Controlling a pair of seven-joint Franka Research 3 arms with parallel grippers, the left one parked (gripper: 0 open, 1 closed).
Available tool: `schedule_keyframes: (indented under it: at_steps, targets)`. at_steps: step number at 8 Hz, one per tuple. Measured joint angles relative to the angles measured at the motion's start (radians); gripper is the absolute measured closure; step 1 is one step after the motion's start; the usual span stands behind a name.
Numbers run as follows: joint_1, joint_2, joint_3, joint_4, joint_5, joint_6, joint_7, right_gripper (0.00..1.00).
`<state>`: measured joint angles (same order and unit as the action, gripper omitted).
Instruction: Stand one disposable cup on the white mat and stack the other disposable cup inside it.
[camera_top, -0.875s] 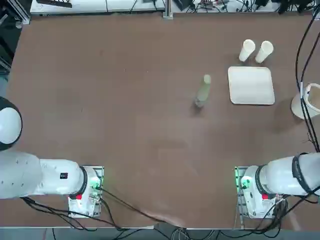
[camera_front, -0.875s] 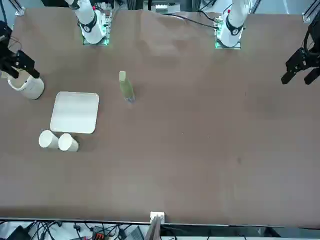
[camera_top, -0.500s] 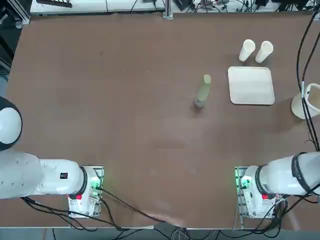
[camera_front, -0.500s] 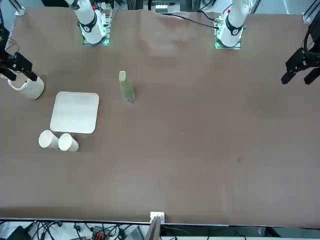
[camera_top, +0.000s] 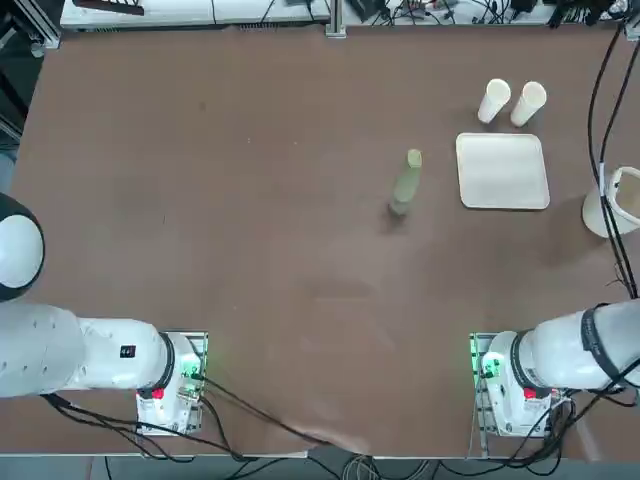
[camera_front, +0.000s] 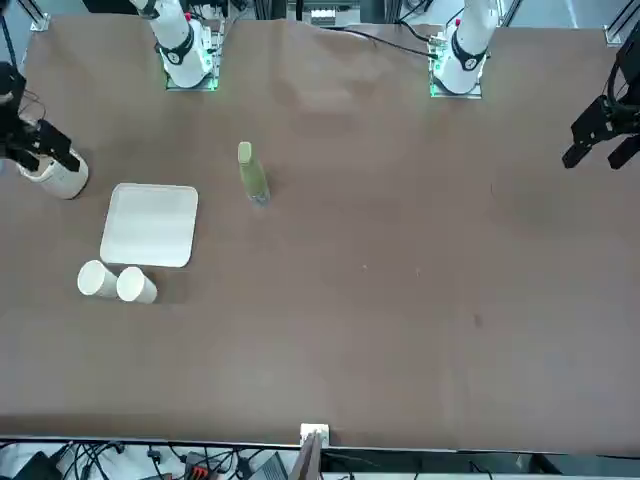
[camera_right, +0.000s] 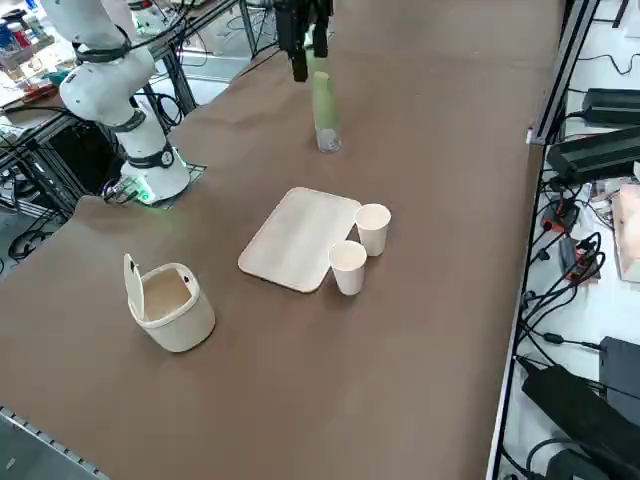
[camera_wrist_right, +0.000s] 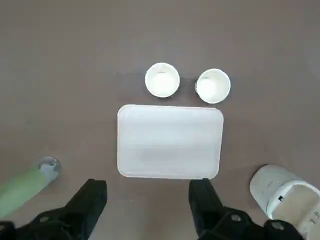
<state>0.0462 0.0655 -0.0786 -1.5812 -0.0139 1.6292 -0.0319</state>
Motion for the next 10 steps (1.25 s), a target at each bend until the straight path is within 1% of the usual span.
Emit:
schedule_keyframes:
  at_steps: [2,5,6,7,8,10]
  targets:
    - [0.007,0.122,0.003,-0.004,0.000,0.120,0.000,0.00]
    - [0.027,0.326,0.006,-0.029,0.000,0.353,-0.001,0.00]
    - [0.034,0.375,0.006,-0.041,0.000,0.401,-0.001,0.00]
    - [0.036,0.405,0.006,-0.049,0.000,0.426,-0.001,0.00]
    - [0.036,0.420,0.006,-0.052,0.000,0.433,-0.001,0.00]
    - [0.036,0.425,0.006,-0.055,-0.001,0.437,-0.001,0.00]
